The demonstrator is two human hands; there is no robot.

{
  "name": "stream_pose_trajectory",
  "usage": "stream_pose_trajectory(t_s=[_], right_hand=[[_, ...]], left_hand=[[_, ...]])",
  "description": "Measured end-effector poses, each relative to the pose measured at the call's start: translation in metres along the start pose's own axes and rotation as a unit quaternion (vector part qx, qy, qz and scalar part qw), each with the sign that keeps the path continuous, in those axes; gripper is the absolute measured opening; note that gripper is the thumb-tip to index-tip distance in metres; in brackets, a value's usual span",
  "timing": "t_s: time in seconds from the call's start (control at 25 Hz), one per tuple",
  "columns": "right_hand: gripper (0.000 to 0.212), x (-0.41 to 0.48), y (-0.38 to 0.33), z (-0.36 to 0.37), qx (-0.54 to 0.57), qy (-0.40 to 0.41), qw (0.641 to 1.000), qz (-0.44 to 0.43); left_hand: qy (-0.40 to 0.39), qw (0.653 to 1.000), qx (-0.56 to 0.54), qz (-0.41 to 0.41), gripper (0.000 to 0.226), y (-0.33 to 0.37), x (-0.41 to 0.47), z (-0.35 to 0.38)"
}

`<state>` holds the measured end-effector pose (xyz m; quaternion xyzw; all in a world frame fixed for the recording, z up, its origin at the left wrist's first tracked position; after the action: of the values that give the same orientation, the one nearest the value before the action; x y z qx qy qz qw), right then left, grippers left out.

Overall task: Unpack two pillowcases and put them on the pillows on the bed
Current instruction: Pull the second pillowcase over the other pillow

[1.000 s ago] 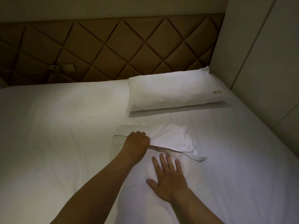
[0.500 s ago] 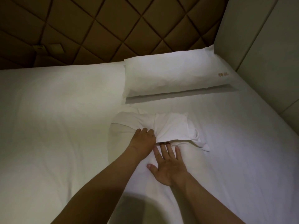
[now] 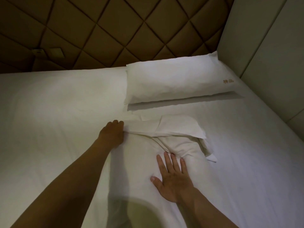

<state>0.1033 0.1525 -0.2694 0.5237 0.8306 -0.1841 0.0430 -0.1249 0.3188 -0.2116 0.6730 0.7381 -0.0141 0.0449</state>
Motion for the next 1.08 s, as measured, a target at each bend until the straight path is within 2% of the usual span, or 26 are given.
stream_pose_trajectory(t_s=[0.12, 0.36, 0.48, 0.56, 0.68, 0.8, 0.92, 1.08], right_hand=[[0.086, 0.004, 0.001, 0.003, 0.004, -0.005, 1.000, 0.005], [0.087, 0.009, 0.007, 0.006, 0.013, -0.024, 0.999, 0.017], [0.086, 0.010, 0.006, 0.005, 0.012, -0.037, 0.999, 0.019], [0.087, 0.010, 0.006, 0.005, 0.008, -0.042, 0.999, 0.020], [0.090, 0.007, 0.007, 0.006, 0.002, -0.050, 0.998, 0.025], [0.100, 0.004, 0.006, 0.004, 0.002, -0.067, 0.997, 0.027], [0.114, -0.001, 0.005, 0.001, -0.001, -0.077, 0.997, 0.015], [0.116, -0.009, 0.004, -0.002, 0.002, -0.088, 0.996, -0.008]], left_hand=[[-0.016, 1.000, 0.004, 0.010, 0.018, -0.012, 0.005, 0.009], [-0.033, 0.983, 0.096, 0.150, 0.018, -0.014, -0.032, 0.011], [0.031, 0.967, 0.099, 0.232, 0.008, -0.008, -0.065, 0.006], [0.065, 0.959, 0.097, 0.258, 0.006, -0.001, -0.086, 0.000], [0.040, 0.950, 0.102, 0.291, 0.010, 0.018, -0.120, -0.001], [0.000, 0.936, 0.160, 0.314, 0.019, 0.035, -0.155, -0.003], [-0.036, 0.931, 0.205, 0.300, 0.012, 0.029, -0.183, 0.002], [-0.068, 0.922, 0.217, 0.313, 0.017, 0.029, -0.229, 0.001]])
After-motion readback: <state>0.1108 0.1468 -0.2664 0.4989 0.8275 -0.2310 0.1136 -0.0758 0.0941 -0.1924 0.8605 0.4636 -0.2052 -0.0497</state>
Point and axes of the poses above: each hand's wrist, its own x-axis towards the middle knuckle, its own z-axis out of the palm, y = z × x, the point moved 4 cm from there along x, towards the middle knuckle, and after that the axes turned 14 degrees about -z, right-handed, at the moved point
